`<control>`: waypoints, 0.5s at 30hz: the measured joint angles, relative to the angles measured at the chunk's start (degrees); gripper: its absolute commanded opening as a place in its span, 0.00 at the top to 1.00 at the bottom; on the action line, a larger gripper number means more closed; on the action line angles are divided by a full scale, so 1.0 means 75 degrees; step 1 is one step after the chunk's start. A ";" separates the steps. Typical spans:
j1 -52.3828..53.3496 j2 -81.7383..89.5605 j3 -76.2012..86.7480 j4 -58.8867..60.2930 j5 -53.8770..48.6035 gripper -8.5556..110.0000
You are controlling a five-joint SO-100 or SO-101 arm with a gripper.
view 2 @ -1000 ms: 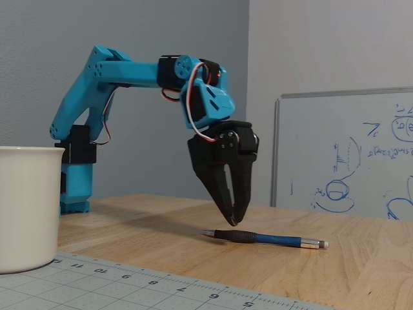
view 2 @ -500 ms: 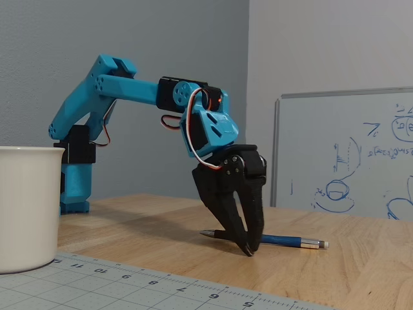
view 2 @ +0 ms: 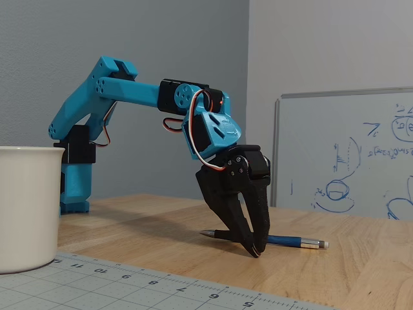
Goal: Touch the pen.
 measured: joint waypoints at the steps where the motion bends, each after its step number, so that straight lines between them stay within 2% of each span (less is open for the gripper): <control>1: 0.0000 0.0152 0.0094 0.0105 0.0000 0.92; 15: -0.0563 0.2437 0.0586 0.2414 0.0246 0.92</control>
